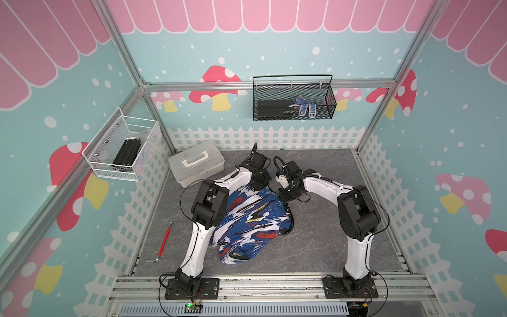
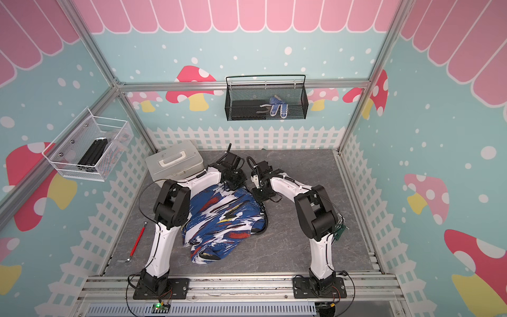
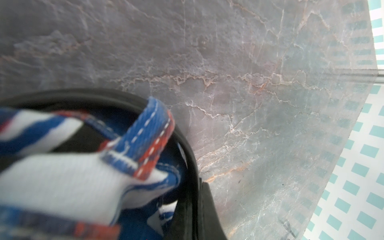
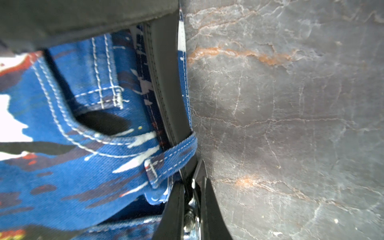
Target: Remove the belt from the trousers
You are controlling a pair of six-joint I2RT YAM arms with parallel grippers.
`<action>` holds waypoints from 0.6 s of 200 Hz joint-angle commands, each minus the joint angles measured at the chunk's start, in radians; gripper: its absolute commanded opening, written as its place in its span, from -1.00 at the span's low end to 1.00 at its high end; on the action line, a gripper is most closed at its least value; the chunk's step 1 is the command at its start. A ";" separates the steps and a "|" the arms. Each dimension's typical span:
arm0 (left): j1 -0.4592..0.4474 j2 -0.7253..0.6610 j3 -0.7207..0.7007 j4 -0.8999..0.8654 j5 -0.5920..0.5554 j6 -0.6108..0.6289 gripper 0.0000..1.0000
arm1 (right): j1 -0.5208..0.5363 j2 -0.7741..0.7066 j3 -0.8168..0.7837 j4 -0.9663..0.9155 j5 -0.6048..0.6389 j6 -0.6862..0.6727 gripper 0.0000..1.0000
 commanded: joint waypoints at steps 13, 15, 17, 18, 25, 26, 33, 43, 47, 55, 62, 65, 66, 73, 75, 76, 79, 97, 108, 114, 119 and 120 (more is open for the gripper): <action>0.033 -0.037 0.017 -0.005 0.055 -0.039 -1.00 | -0.004 0.043 0.000 -0.048 0.033 0.025 -1.00; 0.036 -0.039 0.019 0.001 0.060 -0.044 -1.00 | -0.004 0.043 -0.001 -0.050 0.038 0.026 -1.00; 0.039 -0.040 0.019 0.009 0.066 -0.048 -1.00 | -0.004 0.042 -0.002 -0.054 0.041 0.027 -1.00; 0.040 -0.040 0.020 0.013 0.068 -0.052 -1.00 | -0.004 0.042 -0.004 -0.055 0.043 0.028 -1.00; 0.050 -0.047 0.023 0.045 0.086 -0.074 -1.00 | -0.006 0.044 -0.007 -0.066 0.057 0.032 -1.00; 0.051 -0.048 0.023 0.050 0.088 -0.077 -1.00 | -0.006 0.044 -0.008 -0.067 0.059 0.032 -1.00; 0.062 -0.054 0.028 0.081 0.103 -0.096 -1.00 | -0.006 0.043 -0.016 -0.074 0.070 0.033 -1.00; 0.077 -0.062 0.039 0.117 0.118 -0.126 -1.00 | -0.007 0.044 -0.023 -0.081 0.082 0.035 -1.00; 0.095 -0.063 0.042 0.132 0.122 -0.139 -1.00 | -0.008 0.043 -0.028 -0.086 0.086 0.036 -1.00; 0.112 -0.072 0.044 0.169 0.132 -0.162 -1.00 | -0.010 0.043 -0.035 -0.091 0.095 0.037 -1.00; 0.126 -0.076 0.044 0.204 0.136 -0.182 -1.00 | -0.014 0.041 -0.042 -0.094 0.101 0.039 -1.00; 0.133 -0.079 0.043 0.221 0.136 -0.189 -1.00 | -0.016 0.040 -0.044 -0.095 0.102 0.039 -1.00; 0.135 -0.081 0.044 0.226 0.135 -0.191 -1.00 | -0.017 0.039 -0.045 -0.096 0.103 0.039 -1.00; 0.150 -0.084 0.041 0.259 0.135 -0.215 -1.00 | -0.020 0.035 -0.053 -0.098 0.107 0.041 -1.00; 0.153 -0.085 0.041 0.268 0.136 -0.221 -1.00 | -0.022 0.034 -0.056 -0.098 0.108 0.041 -1.00; 0.156 -0.086 0.041 0.270 0.137 -0.225 -1.00 | -0.022 0.033 -0.057 -0.098 0.109 0.041 -1.00; 0.164 -0.086 0.041 0.281 0.137 -0.234 -1.00 | -0.025 0.031 -0.061 -0.098 0.110 0.040 -1.00; 0.201 -0.087 0.051 0.312 0.131 -0.281 -1.00 | -0.040 0.020 -0.077 -0.103 0.120 0.039 -1.00; 0.220 -0.092 0.046 0.336 0.120 -0.311 -1.00 | -0.052 0.016 -0.086 -0.106 0.121 0.038 -1.00; 0.231 -0.099 0.031 0.367 0.117 -0.340 -1.00 | -0.057 0.013 -0.091 -0.108 0.122 0.035 -1.00; 0.239 -0.106 0.008 0.417 0.114 -0.373 -1.00 | -0.061 0.011 -0.095 -0.108 0.122 0.033 -1.00; 0.240 -0.108 0.003 0.427 0.114 -0.381 -1.00 | -0.063 0.010 -0.097 -0.108 0.122 0.033 -1.00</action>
